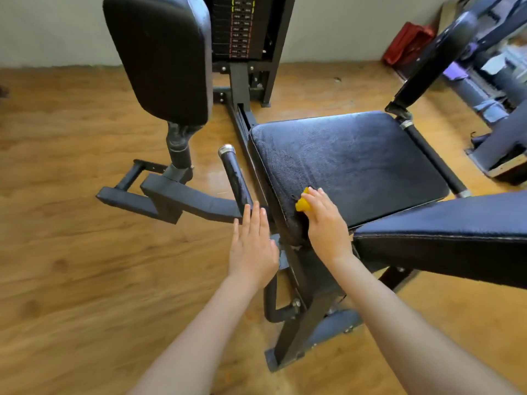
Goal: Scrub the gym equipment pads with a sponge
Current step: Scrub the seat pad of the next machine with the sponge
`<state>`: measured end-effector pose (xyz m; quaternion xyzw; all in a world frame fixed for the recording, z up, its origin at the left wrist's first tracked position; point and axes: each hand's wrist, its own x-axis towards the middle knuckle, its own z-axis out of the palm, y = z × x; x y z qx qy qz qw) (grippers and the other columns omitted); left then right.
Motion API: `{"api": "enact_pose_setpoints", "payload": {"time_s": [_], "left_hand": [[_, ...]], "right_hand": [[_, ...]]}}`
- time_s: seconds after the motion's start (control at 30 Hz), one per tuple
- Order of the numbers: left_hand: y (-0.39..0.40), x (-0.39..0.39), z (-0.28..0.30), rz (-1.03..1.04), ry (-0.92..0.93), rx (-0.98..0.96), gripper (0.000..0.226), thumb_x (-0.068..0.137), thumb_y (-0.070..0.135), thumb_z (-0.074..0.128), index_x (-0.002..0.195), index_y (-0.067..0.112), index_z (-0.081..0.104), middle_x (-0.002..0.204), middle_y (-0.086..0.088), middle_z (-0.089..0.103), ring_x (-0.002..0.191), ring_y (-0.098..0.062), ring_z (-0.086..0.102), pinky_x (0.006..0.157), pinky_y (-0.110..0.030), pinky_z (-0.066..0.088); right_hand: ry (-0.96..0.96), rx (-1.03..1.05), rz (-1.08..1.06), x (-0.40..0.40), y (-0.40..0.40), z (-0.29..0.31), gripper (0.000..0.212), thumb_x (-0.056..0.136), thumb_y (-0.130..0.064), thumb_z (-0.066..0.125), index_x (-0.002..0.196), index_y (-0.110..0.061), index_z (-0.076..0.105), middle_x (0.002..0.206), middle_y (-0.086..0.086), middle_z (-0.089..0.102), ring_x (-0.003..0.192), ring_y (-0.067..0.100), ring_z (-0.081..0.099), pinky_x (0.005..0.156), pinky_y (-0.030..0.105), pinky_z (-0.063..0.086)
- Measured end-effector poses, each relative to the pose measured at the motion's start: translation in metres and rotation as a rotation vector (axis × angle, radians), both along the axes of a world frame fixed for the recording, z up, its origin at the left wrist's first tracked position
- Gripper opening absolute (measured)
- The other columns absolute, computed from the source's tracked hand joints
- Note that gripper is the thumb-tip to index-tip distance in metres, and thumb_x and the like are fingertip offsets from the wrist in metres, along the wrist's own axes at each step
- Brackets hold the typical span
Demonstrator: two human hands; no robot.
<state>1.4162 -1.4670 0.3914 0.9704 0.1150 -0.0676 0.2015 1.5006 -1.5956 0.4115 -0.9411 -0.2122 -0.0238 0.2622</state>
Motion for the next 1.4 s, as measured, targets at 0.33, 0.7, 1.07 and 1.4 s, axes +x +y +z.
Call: {"api": "enact_pose_setpoints", "payload": {"time_s": [0.33, 0.7, 1.07, 1.4], "left_hand": [[-0.001, 0.0, -0.026, 0.003, -0.227, -0.012, 0.069, 0.093, 0.039, 0.03, 0.153, 0.012, 0.008, 0.161, -0.003, -0.007, 0.145, -0.016, -0.017, 0.116, -0.036, -0.009], [-0.001, 0.0, -0.039, 0.104, -0.339, -0.118, 0.075, 0.095, 0.036, 0.039, 0.152, 0.009, -0.003, 0.16, -0.006, -0.012, 0.146, -0.02, -0.014, 0.117, -0.042, -0.004], [0.004, -0.004, -0.037, 0.1, -0.315, -0.201, 0.086, 0.093, 0.043, 0.043, 0.15, 0.009, -0.012, 0.158, -0.008, -0.018, 0.145, -0.021, -0.018, 0.116, -0.04, -0.005], [0.011, -0.003, -0.043, 0.065, -0.342, -0.231, 0.088, 0.09, 0.047, 0.044, 0.151, 0.01, -0.007, 0.159, -0.006, -0.017, 0.144, -0.017, -0.02, 0.116, -0.04, -0.008]], "right_hand": [[-0.347, 0.065, 0.109, 0.001, -0.012, -0.05, 0.034, 0.088, -0.017, 0.06, 0.122, -0.013, 0.061, 0.125, 0.004, 0.061, 0.122, 0.024, 0.052, 0.1, 0.034, 0.038], [-0.465, -0.103, 0.473, -0.001, -0.013, -0.029, 0.03, 0.093, -0.013, 0.053, 0.122, -0.013, 0.06, 0.129, 0.005, 0.057, 0.122, 0.023, 0.051, 0.102, 0.036, 0.041], [-0.169, -0.402, 0.718, 0.035, 0.02, -0.002, 0.026, 0.094, -0.021, 0.051, 0.115, -0.015, 0.065, 0.135, -0.004, 0.052, 0.136, 0.006, 0.028, 0.111, 0.019, 0.017], [-0.2, -0.483, 0.656, 0.046, 0.05, -0.004, 0.021, 0.088, -0.02, 0.06, 0.105, -0.013, 0.07, 0.121, -0.004, 0.061, 0.133, 0.009, 0.034, 0.107, 0.01, 0.012]]}}
